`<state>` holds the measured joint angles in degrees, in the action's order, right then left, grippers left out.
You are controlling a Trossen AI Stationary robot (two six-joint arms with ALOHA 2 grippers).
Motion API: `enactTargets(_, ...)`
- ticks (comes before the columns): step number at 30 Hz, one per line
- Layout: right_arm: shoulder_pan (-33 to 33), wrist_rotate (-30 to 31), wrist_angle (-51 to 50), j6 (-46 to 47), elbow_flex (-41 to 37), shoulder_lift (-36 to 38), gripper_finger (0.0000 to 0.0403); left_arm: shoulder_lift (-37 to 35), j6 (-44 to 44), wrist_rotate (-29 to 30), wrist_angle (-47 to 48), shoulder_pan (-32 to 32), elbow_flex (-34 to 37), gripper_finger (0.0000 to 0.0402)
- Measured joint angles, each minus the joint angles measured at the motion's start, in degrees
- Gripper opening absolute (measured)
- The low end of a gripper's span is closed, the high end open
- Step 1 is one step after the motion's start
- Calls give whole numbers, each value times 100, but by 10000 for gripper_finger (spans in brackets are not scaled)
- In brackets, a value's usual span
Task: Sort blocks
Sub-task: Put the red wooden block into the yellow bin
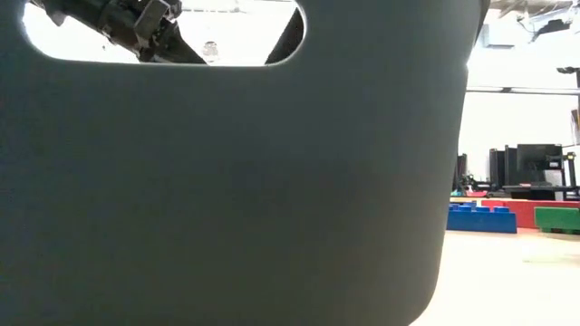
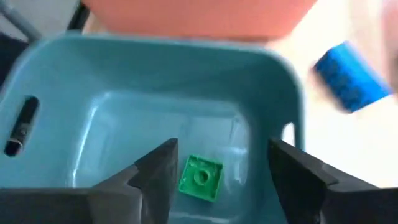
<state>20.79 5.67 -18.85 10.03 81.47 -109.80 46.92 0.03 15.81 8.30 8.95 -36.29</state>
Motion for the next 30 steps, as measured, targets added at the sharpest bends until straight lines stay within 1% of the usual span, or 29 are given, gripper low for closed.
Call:
enactTargets(4, 0, 659, -104, -223, 11, 515, 254, 0, -307, 0, -61, 0, 0, 272)
enactTargets(6, -68, 858, -167, -345, 9, 678, 252, 0, -456, 0, -97, 0, 0, 272)
enactTargets(11, -398, 862, -274, -388, 0, 856, 244, 0, -623, -2, -148, 2, 0, 272)
enactTargets(14, -587, 862, -764, -256, 2, 940, 240, 0, -708, -85, -70, -48, 0, 272)
enactTargets(17, -680, 908, -1682, 236, 0, 1095, 240, 8, -715, -163, 229, -175, 0, 272)
enactTargets(21, -520, 1459, -2741, 981, -148, 1371, 240, 11, -611, -155, 515, -265, 0, 272)
enactTargets(24, -327, 1613, -2985, 1571, -611, 1644, 240, 11, -610, -154, 563, -296, 0, 272)
enactTargets(27, -159, 1567, -3074, 2346, -1183, 2015, 239, 11, -610, -149, 664, -350, 0, 272)
enactTargets(30, 69, 1529, -3426, 3283, -1691, 2305, 239, 9, -577, -146, 672, -391, 0, 272)
